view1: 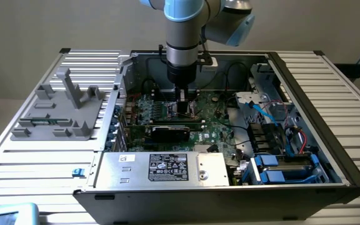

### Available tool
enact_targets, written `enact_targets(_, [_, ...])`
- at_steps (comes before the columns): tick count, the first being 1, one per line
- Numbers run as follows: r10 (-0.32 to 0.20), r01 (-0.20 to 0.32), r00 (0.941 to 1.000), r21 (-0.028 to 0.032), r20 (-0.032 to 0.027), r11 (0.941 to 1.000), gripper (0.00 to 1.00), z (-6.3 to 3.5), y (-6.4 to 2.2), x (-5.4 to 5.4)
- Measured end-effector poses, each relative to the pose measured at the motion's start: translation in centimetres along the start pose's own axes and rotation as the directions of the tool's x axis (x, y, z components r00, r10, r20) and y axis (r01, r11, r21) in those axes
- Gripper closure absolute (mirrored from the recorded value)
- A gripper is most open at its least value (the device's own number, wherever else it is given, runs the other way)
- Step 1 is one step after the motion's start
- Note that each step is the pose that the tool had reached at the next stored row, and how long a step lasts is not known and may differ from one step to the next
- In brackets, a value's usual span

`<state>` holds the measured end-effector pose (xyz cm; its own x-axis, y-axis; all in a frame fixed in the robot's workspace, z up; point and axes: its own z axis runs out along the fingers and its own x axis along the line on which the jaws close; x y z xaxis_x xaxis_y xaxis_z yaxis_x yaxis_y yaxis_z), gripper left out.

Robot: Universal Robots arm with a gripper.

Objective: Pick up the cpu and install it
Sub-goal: 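Place the cpu into insertion slot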

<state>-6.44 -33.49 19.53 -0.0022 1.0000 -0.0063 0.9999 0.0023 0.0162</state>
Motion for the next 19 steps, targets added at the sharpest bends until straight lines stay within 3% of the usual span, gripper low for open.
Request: enact_targets(19, [0.008,-0.008,1.0,0.0,0.0001,1.0,0.44,0.0,-0.02,0.0])
